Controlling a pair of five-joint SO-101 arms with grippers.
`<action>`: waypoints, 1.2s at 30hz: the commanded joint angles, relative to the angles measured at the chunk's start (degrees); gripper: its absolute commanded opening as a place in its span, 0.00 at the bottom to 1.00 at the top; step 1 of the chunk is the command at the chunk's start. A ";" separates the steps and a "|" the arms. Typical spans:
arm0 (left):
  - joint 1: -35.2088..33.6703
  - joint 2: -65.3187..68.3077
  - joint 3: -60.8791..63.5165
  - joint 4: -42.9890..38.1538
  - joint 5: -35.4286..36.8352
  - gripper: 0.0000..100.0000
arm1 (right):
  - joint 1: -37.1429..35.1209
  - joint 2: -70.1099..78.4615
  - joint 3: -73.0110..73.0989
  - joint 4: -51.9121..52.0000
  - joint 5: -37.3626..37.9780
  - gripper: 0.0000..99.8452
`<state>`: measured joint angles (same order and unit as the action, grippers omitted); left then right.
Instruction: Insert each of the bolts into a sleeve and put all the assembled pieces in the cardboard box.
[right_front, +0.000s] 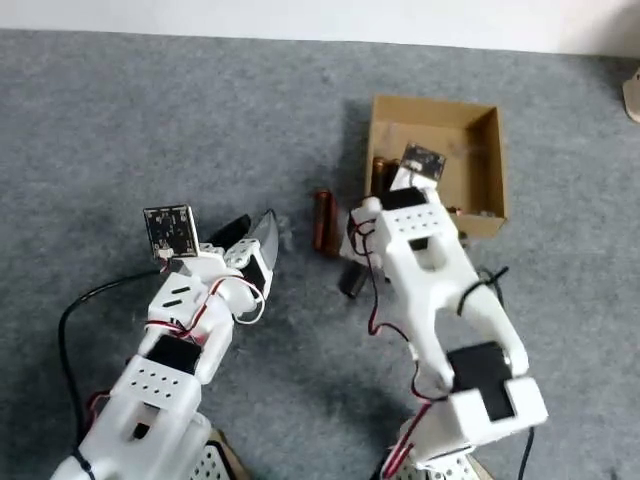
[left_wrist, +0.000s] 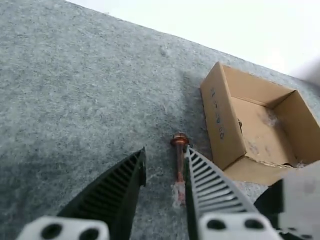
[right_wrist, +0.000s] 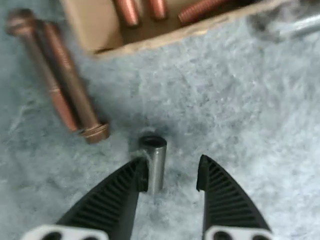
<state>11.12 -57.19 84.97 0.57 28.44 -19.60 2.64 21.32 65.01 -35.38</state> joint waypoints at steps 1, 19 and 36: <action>-0.57 0.22 -0.22 -1.23 -0.53 0.12 | -0.84 2.24 -2.77 0.40 -2.29 0.15; -0.57 0.22 -0.31 -1.23 -0.53 0.12 | -5.76 5.14 -5.14 -1.54 -2.29 0.15; -0.48 0.13 -0.40 -1.23 -0.44 0.12 | -3.12 8.04 -0.48 -3.74 0.97 0.00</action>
<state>11.12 -57.19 84.97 0.57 28.44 -22.86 13.63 22.11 59.30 -36.97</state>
